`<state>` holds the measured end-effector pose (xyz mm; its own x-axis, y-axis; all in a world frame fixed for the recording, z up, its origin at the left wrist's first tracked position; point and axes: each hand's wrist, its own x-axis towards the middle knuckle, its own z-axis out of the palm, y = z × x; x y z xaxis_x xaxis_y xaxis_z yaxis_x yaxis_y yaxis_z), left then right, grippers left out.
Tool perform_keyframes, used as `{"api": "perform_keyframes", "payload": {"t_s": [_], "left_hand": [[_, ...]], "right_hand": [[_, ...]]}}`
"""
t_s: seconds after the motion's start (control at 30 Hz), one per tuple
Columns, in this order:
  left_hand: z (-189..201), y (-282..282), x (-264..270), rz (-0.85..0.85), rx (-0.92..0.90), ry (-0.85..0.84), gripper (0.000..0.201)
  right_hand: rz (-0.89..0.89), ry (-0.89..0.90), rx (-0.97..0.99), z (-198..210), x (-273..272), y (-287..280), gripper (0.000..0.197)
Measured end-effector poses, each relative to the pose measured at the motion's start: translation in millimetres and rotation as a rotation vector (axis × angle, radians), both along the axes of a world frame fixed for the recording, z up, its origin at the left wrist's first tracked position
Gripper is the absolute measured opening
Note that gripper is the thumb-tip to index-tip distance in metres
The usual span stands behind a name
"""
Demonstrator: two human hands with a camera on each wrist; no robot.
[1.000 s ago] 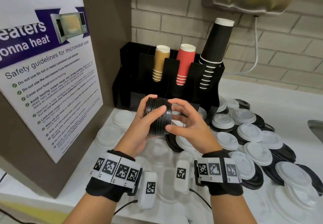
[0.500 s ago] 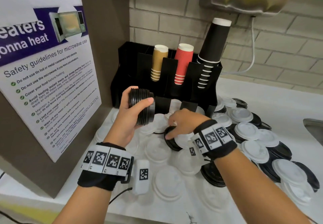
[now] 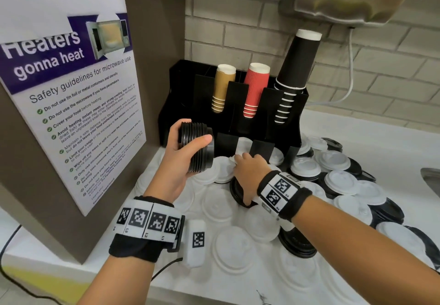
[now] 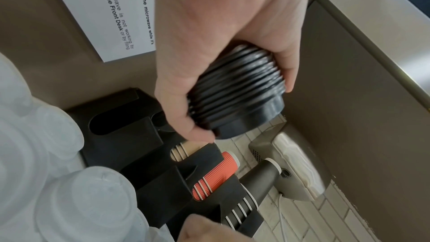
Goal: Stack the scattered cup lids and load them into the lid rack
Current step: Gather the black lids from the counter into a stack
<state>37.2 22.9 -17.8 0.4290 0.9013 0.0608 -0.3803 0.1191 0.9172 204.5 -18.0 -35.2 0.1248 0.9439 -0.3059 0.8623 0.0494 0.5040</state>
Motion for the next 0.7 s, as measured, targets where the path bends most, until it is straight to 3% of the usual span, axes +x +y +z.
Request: {"api": "perform_keyframes", "payload": {"t_s": [0.13,0.27,0.43,0.6,0.7], "left_hand": [[1.2,-2.3,-0.4,0.005,-0.009,0.0,0.041],[3.2,-6.1,3.0,0.003,0.001,0.01,0.044],[3.1,-10.9,6.0,0.0,0.0,0.006,0.046],[1.7,-16.3,9.2,-0.002,0.001,0.011,0.043],[1.1,-18.3,9.8,0.004,0.008,0.015,0.044]], "right_hand": [[0.031,0.096,0.053,6.7,9.6,-3.9,0.072],[0.024,-0.032,-0.016,1.2,10.0,-8.2,0.091],[-0.031,-0.17,-0.048,-9.5,12.5,-5.4,0.091],[-0.024,-0.165,0.022,-17.8,14.7,2.0,0.074],[-0.015,-0.176,-0.008,-24.7,18.8,4.9,0.085]]}}
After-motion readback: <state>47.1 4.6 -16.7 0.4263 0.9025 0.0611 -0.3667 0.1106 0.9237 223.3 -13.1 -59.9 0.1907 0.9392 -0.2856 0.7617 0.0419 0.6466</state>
